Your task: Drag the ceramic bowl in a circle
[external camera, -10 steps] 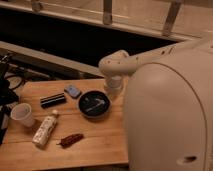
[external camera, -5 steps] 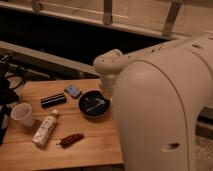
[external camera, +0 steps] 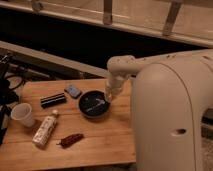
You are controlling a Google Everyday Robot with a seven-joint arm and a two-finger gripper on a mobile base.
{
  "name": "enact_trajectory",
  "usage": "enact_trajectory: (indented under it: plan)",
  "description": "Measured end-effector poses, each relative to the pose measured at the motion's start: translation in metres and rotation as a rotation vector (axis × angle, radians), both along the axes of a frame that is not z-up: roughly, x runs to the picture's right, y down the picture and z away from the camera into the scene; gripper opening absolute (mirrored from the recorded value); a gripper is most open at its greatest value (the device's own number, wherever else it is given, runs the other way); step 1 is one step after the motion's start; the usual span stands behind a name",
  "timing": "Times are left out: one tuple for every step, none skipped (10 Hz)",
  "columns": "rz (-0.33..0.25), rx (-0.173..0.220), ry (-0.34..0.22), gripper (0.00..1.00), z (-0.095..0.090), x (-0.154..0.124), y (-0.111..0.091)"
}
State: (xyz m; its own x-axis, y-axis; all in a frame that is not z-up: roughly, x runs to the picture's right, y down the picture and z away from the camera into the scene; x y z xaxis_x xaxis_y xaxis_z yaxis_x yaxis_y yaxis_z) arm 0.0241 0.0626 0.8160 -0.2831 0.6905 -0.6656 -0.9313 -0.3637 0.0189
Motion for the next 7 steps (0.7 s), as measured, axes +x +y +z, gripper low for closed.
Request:
enact_trajectory:
  plan:
    - [-0.001, -0.016, -0.010, 0.80, 0.004, -0.001, 0.003]
    - [-0.005, -0.037, -0.020, 0.80, 0.011, -0.003, 0.007]
    - [-0.011, -0.057, -0.019, 0.80, 0.018, -0.004, 0.011]
    - [-0.015, -0.076, -0.015, 0.80, 0.025, -0.001, 0.015]
    - [-0.014, -0.099, -0.010, 0.80, 0.032, 0.003, 0.019]
    - [-0.007, -0.128, -0.005, 0.80, 0.039, 0.011, 0.025]
    - [-0.001, -0.155, 0.000, 0.80, 0.044, 0.017, 0.029]
